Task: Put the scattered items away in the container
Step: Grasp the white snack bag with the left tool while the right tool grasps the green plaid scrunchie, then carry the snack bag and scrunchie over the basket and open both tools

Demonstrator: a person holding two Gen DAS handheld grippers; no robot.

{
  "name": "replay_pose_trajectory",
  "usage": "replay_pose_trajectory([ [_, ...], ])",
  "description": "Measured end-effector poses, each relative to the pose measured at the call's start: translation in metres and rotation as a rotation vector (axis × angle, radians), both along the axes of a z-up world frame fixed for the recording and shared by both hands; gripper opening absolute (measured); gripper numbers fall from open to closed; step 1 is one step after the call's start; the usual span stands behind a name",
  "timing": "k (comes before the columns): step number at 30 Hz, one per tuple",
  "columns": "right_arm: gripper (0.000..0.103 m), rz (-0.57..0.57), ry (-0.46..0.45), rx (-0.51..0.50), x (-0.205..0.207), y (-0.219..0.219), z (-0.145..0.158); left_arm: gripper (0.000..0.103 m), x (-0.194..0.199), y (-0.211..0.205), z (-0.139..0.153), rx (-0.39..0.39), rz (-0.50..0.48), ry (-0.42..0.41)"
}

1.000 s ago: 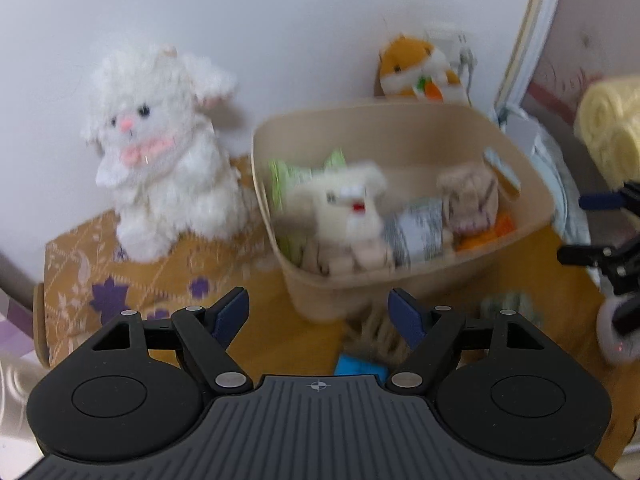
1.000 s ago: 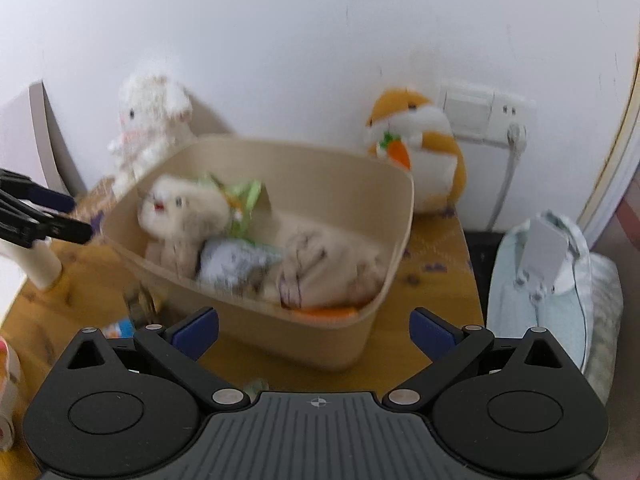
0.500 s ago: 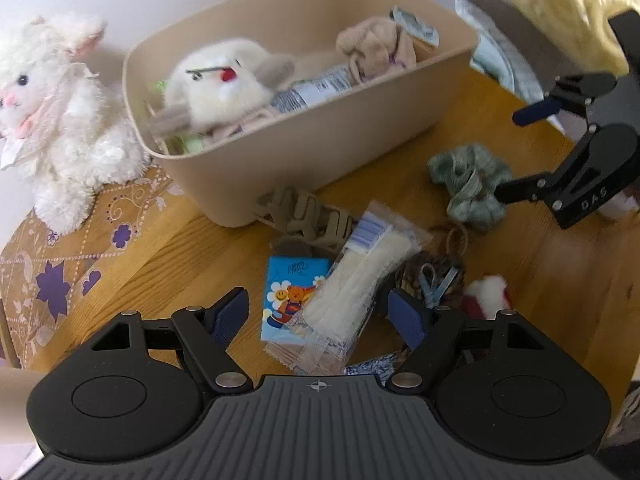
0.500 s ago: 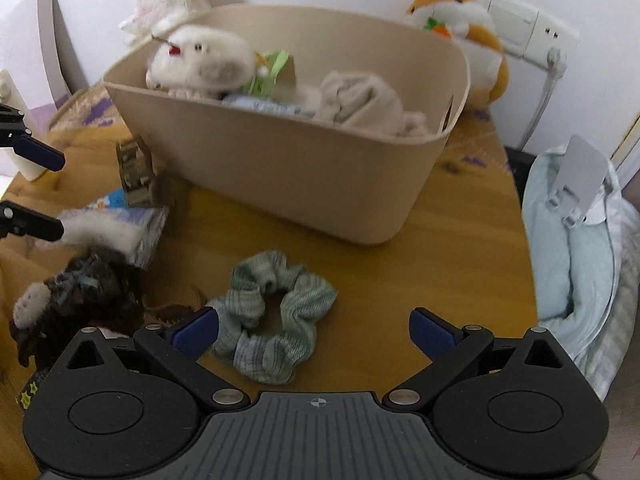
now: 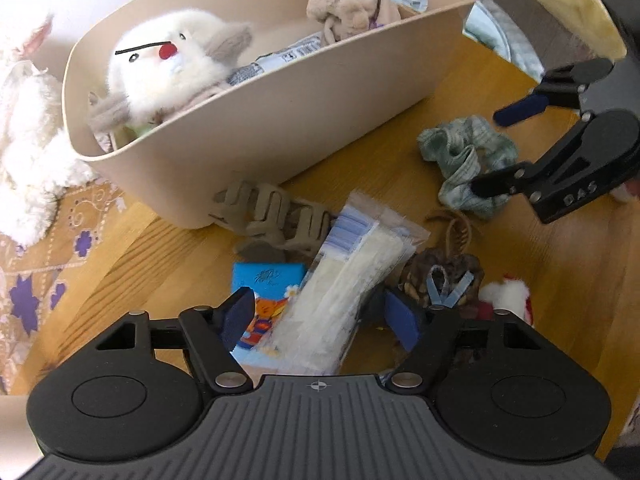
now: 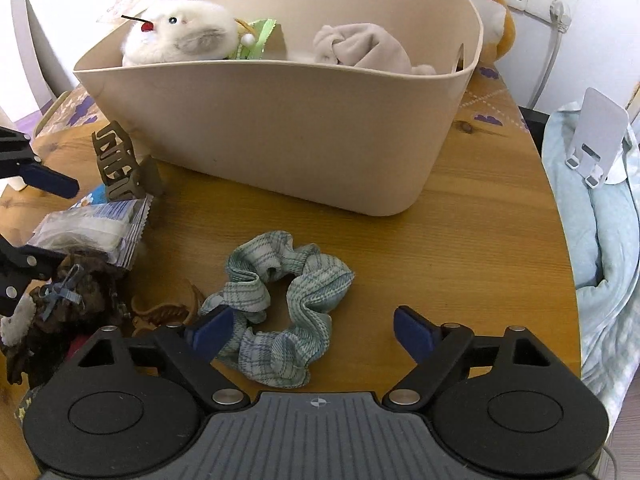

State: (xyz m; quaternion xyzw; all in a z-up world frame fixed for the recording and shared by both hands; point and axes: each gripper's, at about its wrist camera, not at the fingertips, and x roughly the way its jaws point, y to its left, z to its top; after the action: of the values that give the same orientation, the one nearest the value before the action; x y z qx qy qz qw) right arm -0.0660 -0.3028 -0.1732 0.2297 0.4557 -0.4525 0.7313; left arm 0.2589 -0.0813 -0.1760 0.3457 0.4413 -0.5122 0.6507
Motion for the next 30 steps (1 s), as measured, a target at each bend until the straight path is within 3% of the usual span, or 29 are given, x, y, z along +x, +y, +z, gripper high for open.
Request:
replay_pose_trajectory([
  [6, 0.058, 0.006, -0.009, -0.001, -0.001, 0.002, 0.001, 0.043, 0.004, -0.002, 0.002, -0.029, 0.019, 0.078],
  [10, 0.044, 0.01, -0.011, -0.005, -0.002, 0.005, 0.002, 0.039, 0.003, -0.001, 0.004, -0.033, 0.019, 0.086],
  [15, 0.015, 0.02, -0.02, -0.016, -0.003, 0.009, 0.008, 0.03, 0.006, 0.007, 0.006, -0.064, 0.061, 0.107],
  [30, 0.012, 0.039, -0.059, -0.052, -0.03, 0.025, 0.046, 0.028, 0.014, 0.035, 0.034, -0.108, 0.093, 0.125],
])
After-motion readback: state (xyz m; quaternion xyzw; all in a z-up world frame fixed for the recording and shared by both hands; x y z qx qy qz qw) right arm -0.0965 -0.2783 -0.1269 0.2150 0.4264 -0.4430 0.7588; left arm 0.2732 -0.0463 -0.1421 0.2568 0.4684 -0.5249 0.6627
